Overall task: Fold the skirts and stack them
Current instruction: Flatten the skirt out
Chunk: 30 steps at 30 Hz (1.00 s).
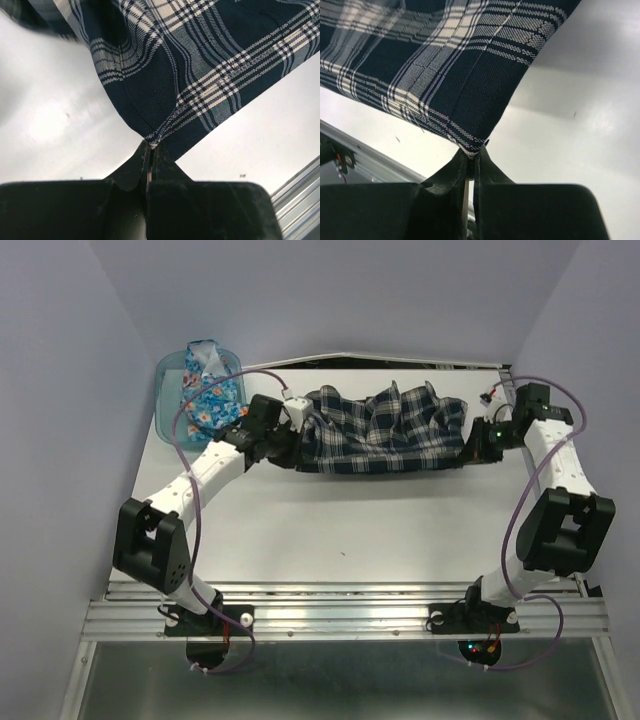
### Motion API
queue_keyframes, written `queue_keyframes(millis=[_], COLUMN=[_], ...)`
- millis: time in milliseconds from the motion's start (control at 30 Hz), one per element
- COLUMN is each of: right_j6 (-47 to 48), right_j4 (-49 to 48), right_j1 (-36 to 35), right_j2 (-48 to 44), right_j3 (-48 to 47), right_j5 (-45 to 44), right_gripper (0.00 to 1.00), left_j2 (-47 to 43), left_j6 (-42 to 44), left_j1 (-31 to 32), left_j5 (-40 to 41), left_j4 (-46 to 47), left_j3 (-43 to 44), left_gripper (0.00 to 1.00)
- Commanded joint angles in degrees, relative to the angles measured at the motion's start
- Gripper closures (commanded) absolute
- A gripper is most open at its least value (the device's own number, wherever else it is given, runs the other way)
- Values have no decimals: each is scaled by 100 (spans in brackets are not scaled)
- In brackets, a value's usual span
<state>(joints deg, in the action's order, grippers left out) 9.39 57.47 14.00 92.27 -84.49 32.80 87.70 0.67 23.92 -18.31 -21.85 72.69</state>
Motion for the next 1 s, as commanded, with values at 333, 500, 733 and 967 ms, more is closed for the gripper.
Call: queue_keyframes(millis=[333, 500, 733, 967], right_j6=[547, 485, 354, 204], right_j4=[-368, -342, -517, -921], right_j1=[-117, -117, -117, -117], right_j2=[370, 494, 616, 924], right_j3=[1980, 1910, 2226, 2419], right_j5=[-2225, -1909, -1671, -2206], right_gripper=[99, 99, 99, 99], left_j2=[976, 1021, 977, 863], left_j6=[689, 593, 470, 128], left_j1=[148, -71, -659, -960], left_j5=[891, -22, -1096, -2842], left_j4=[-1357, -1077, -252, 916], left_j3=[-493, -746, -1571, -2345], left_gripper=[100, 60, 27, 19])
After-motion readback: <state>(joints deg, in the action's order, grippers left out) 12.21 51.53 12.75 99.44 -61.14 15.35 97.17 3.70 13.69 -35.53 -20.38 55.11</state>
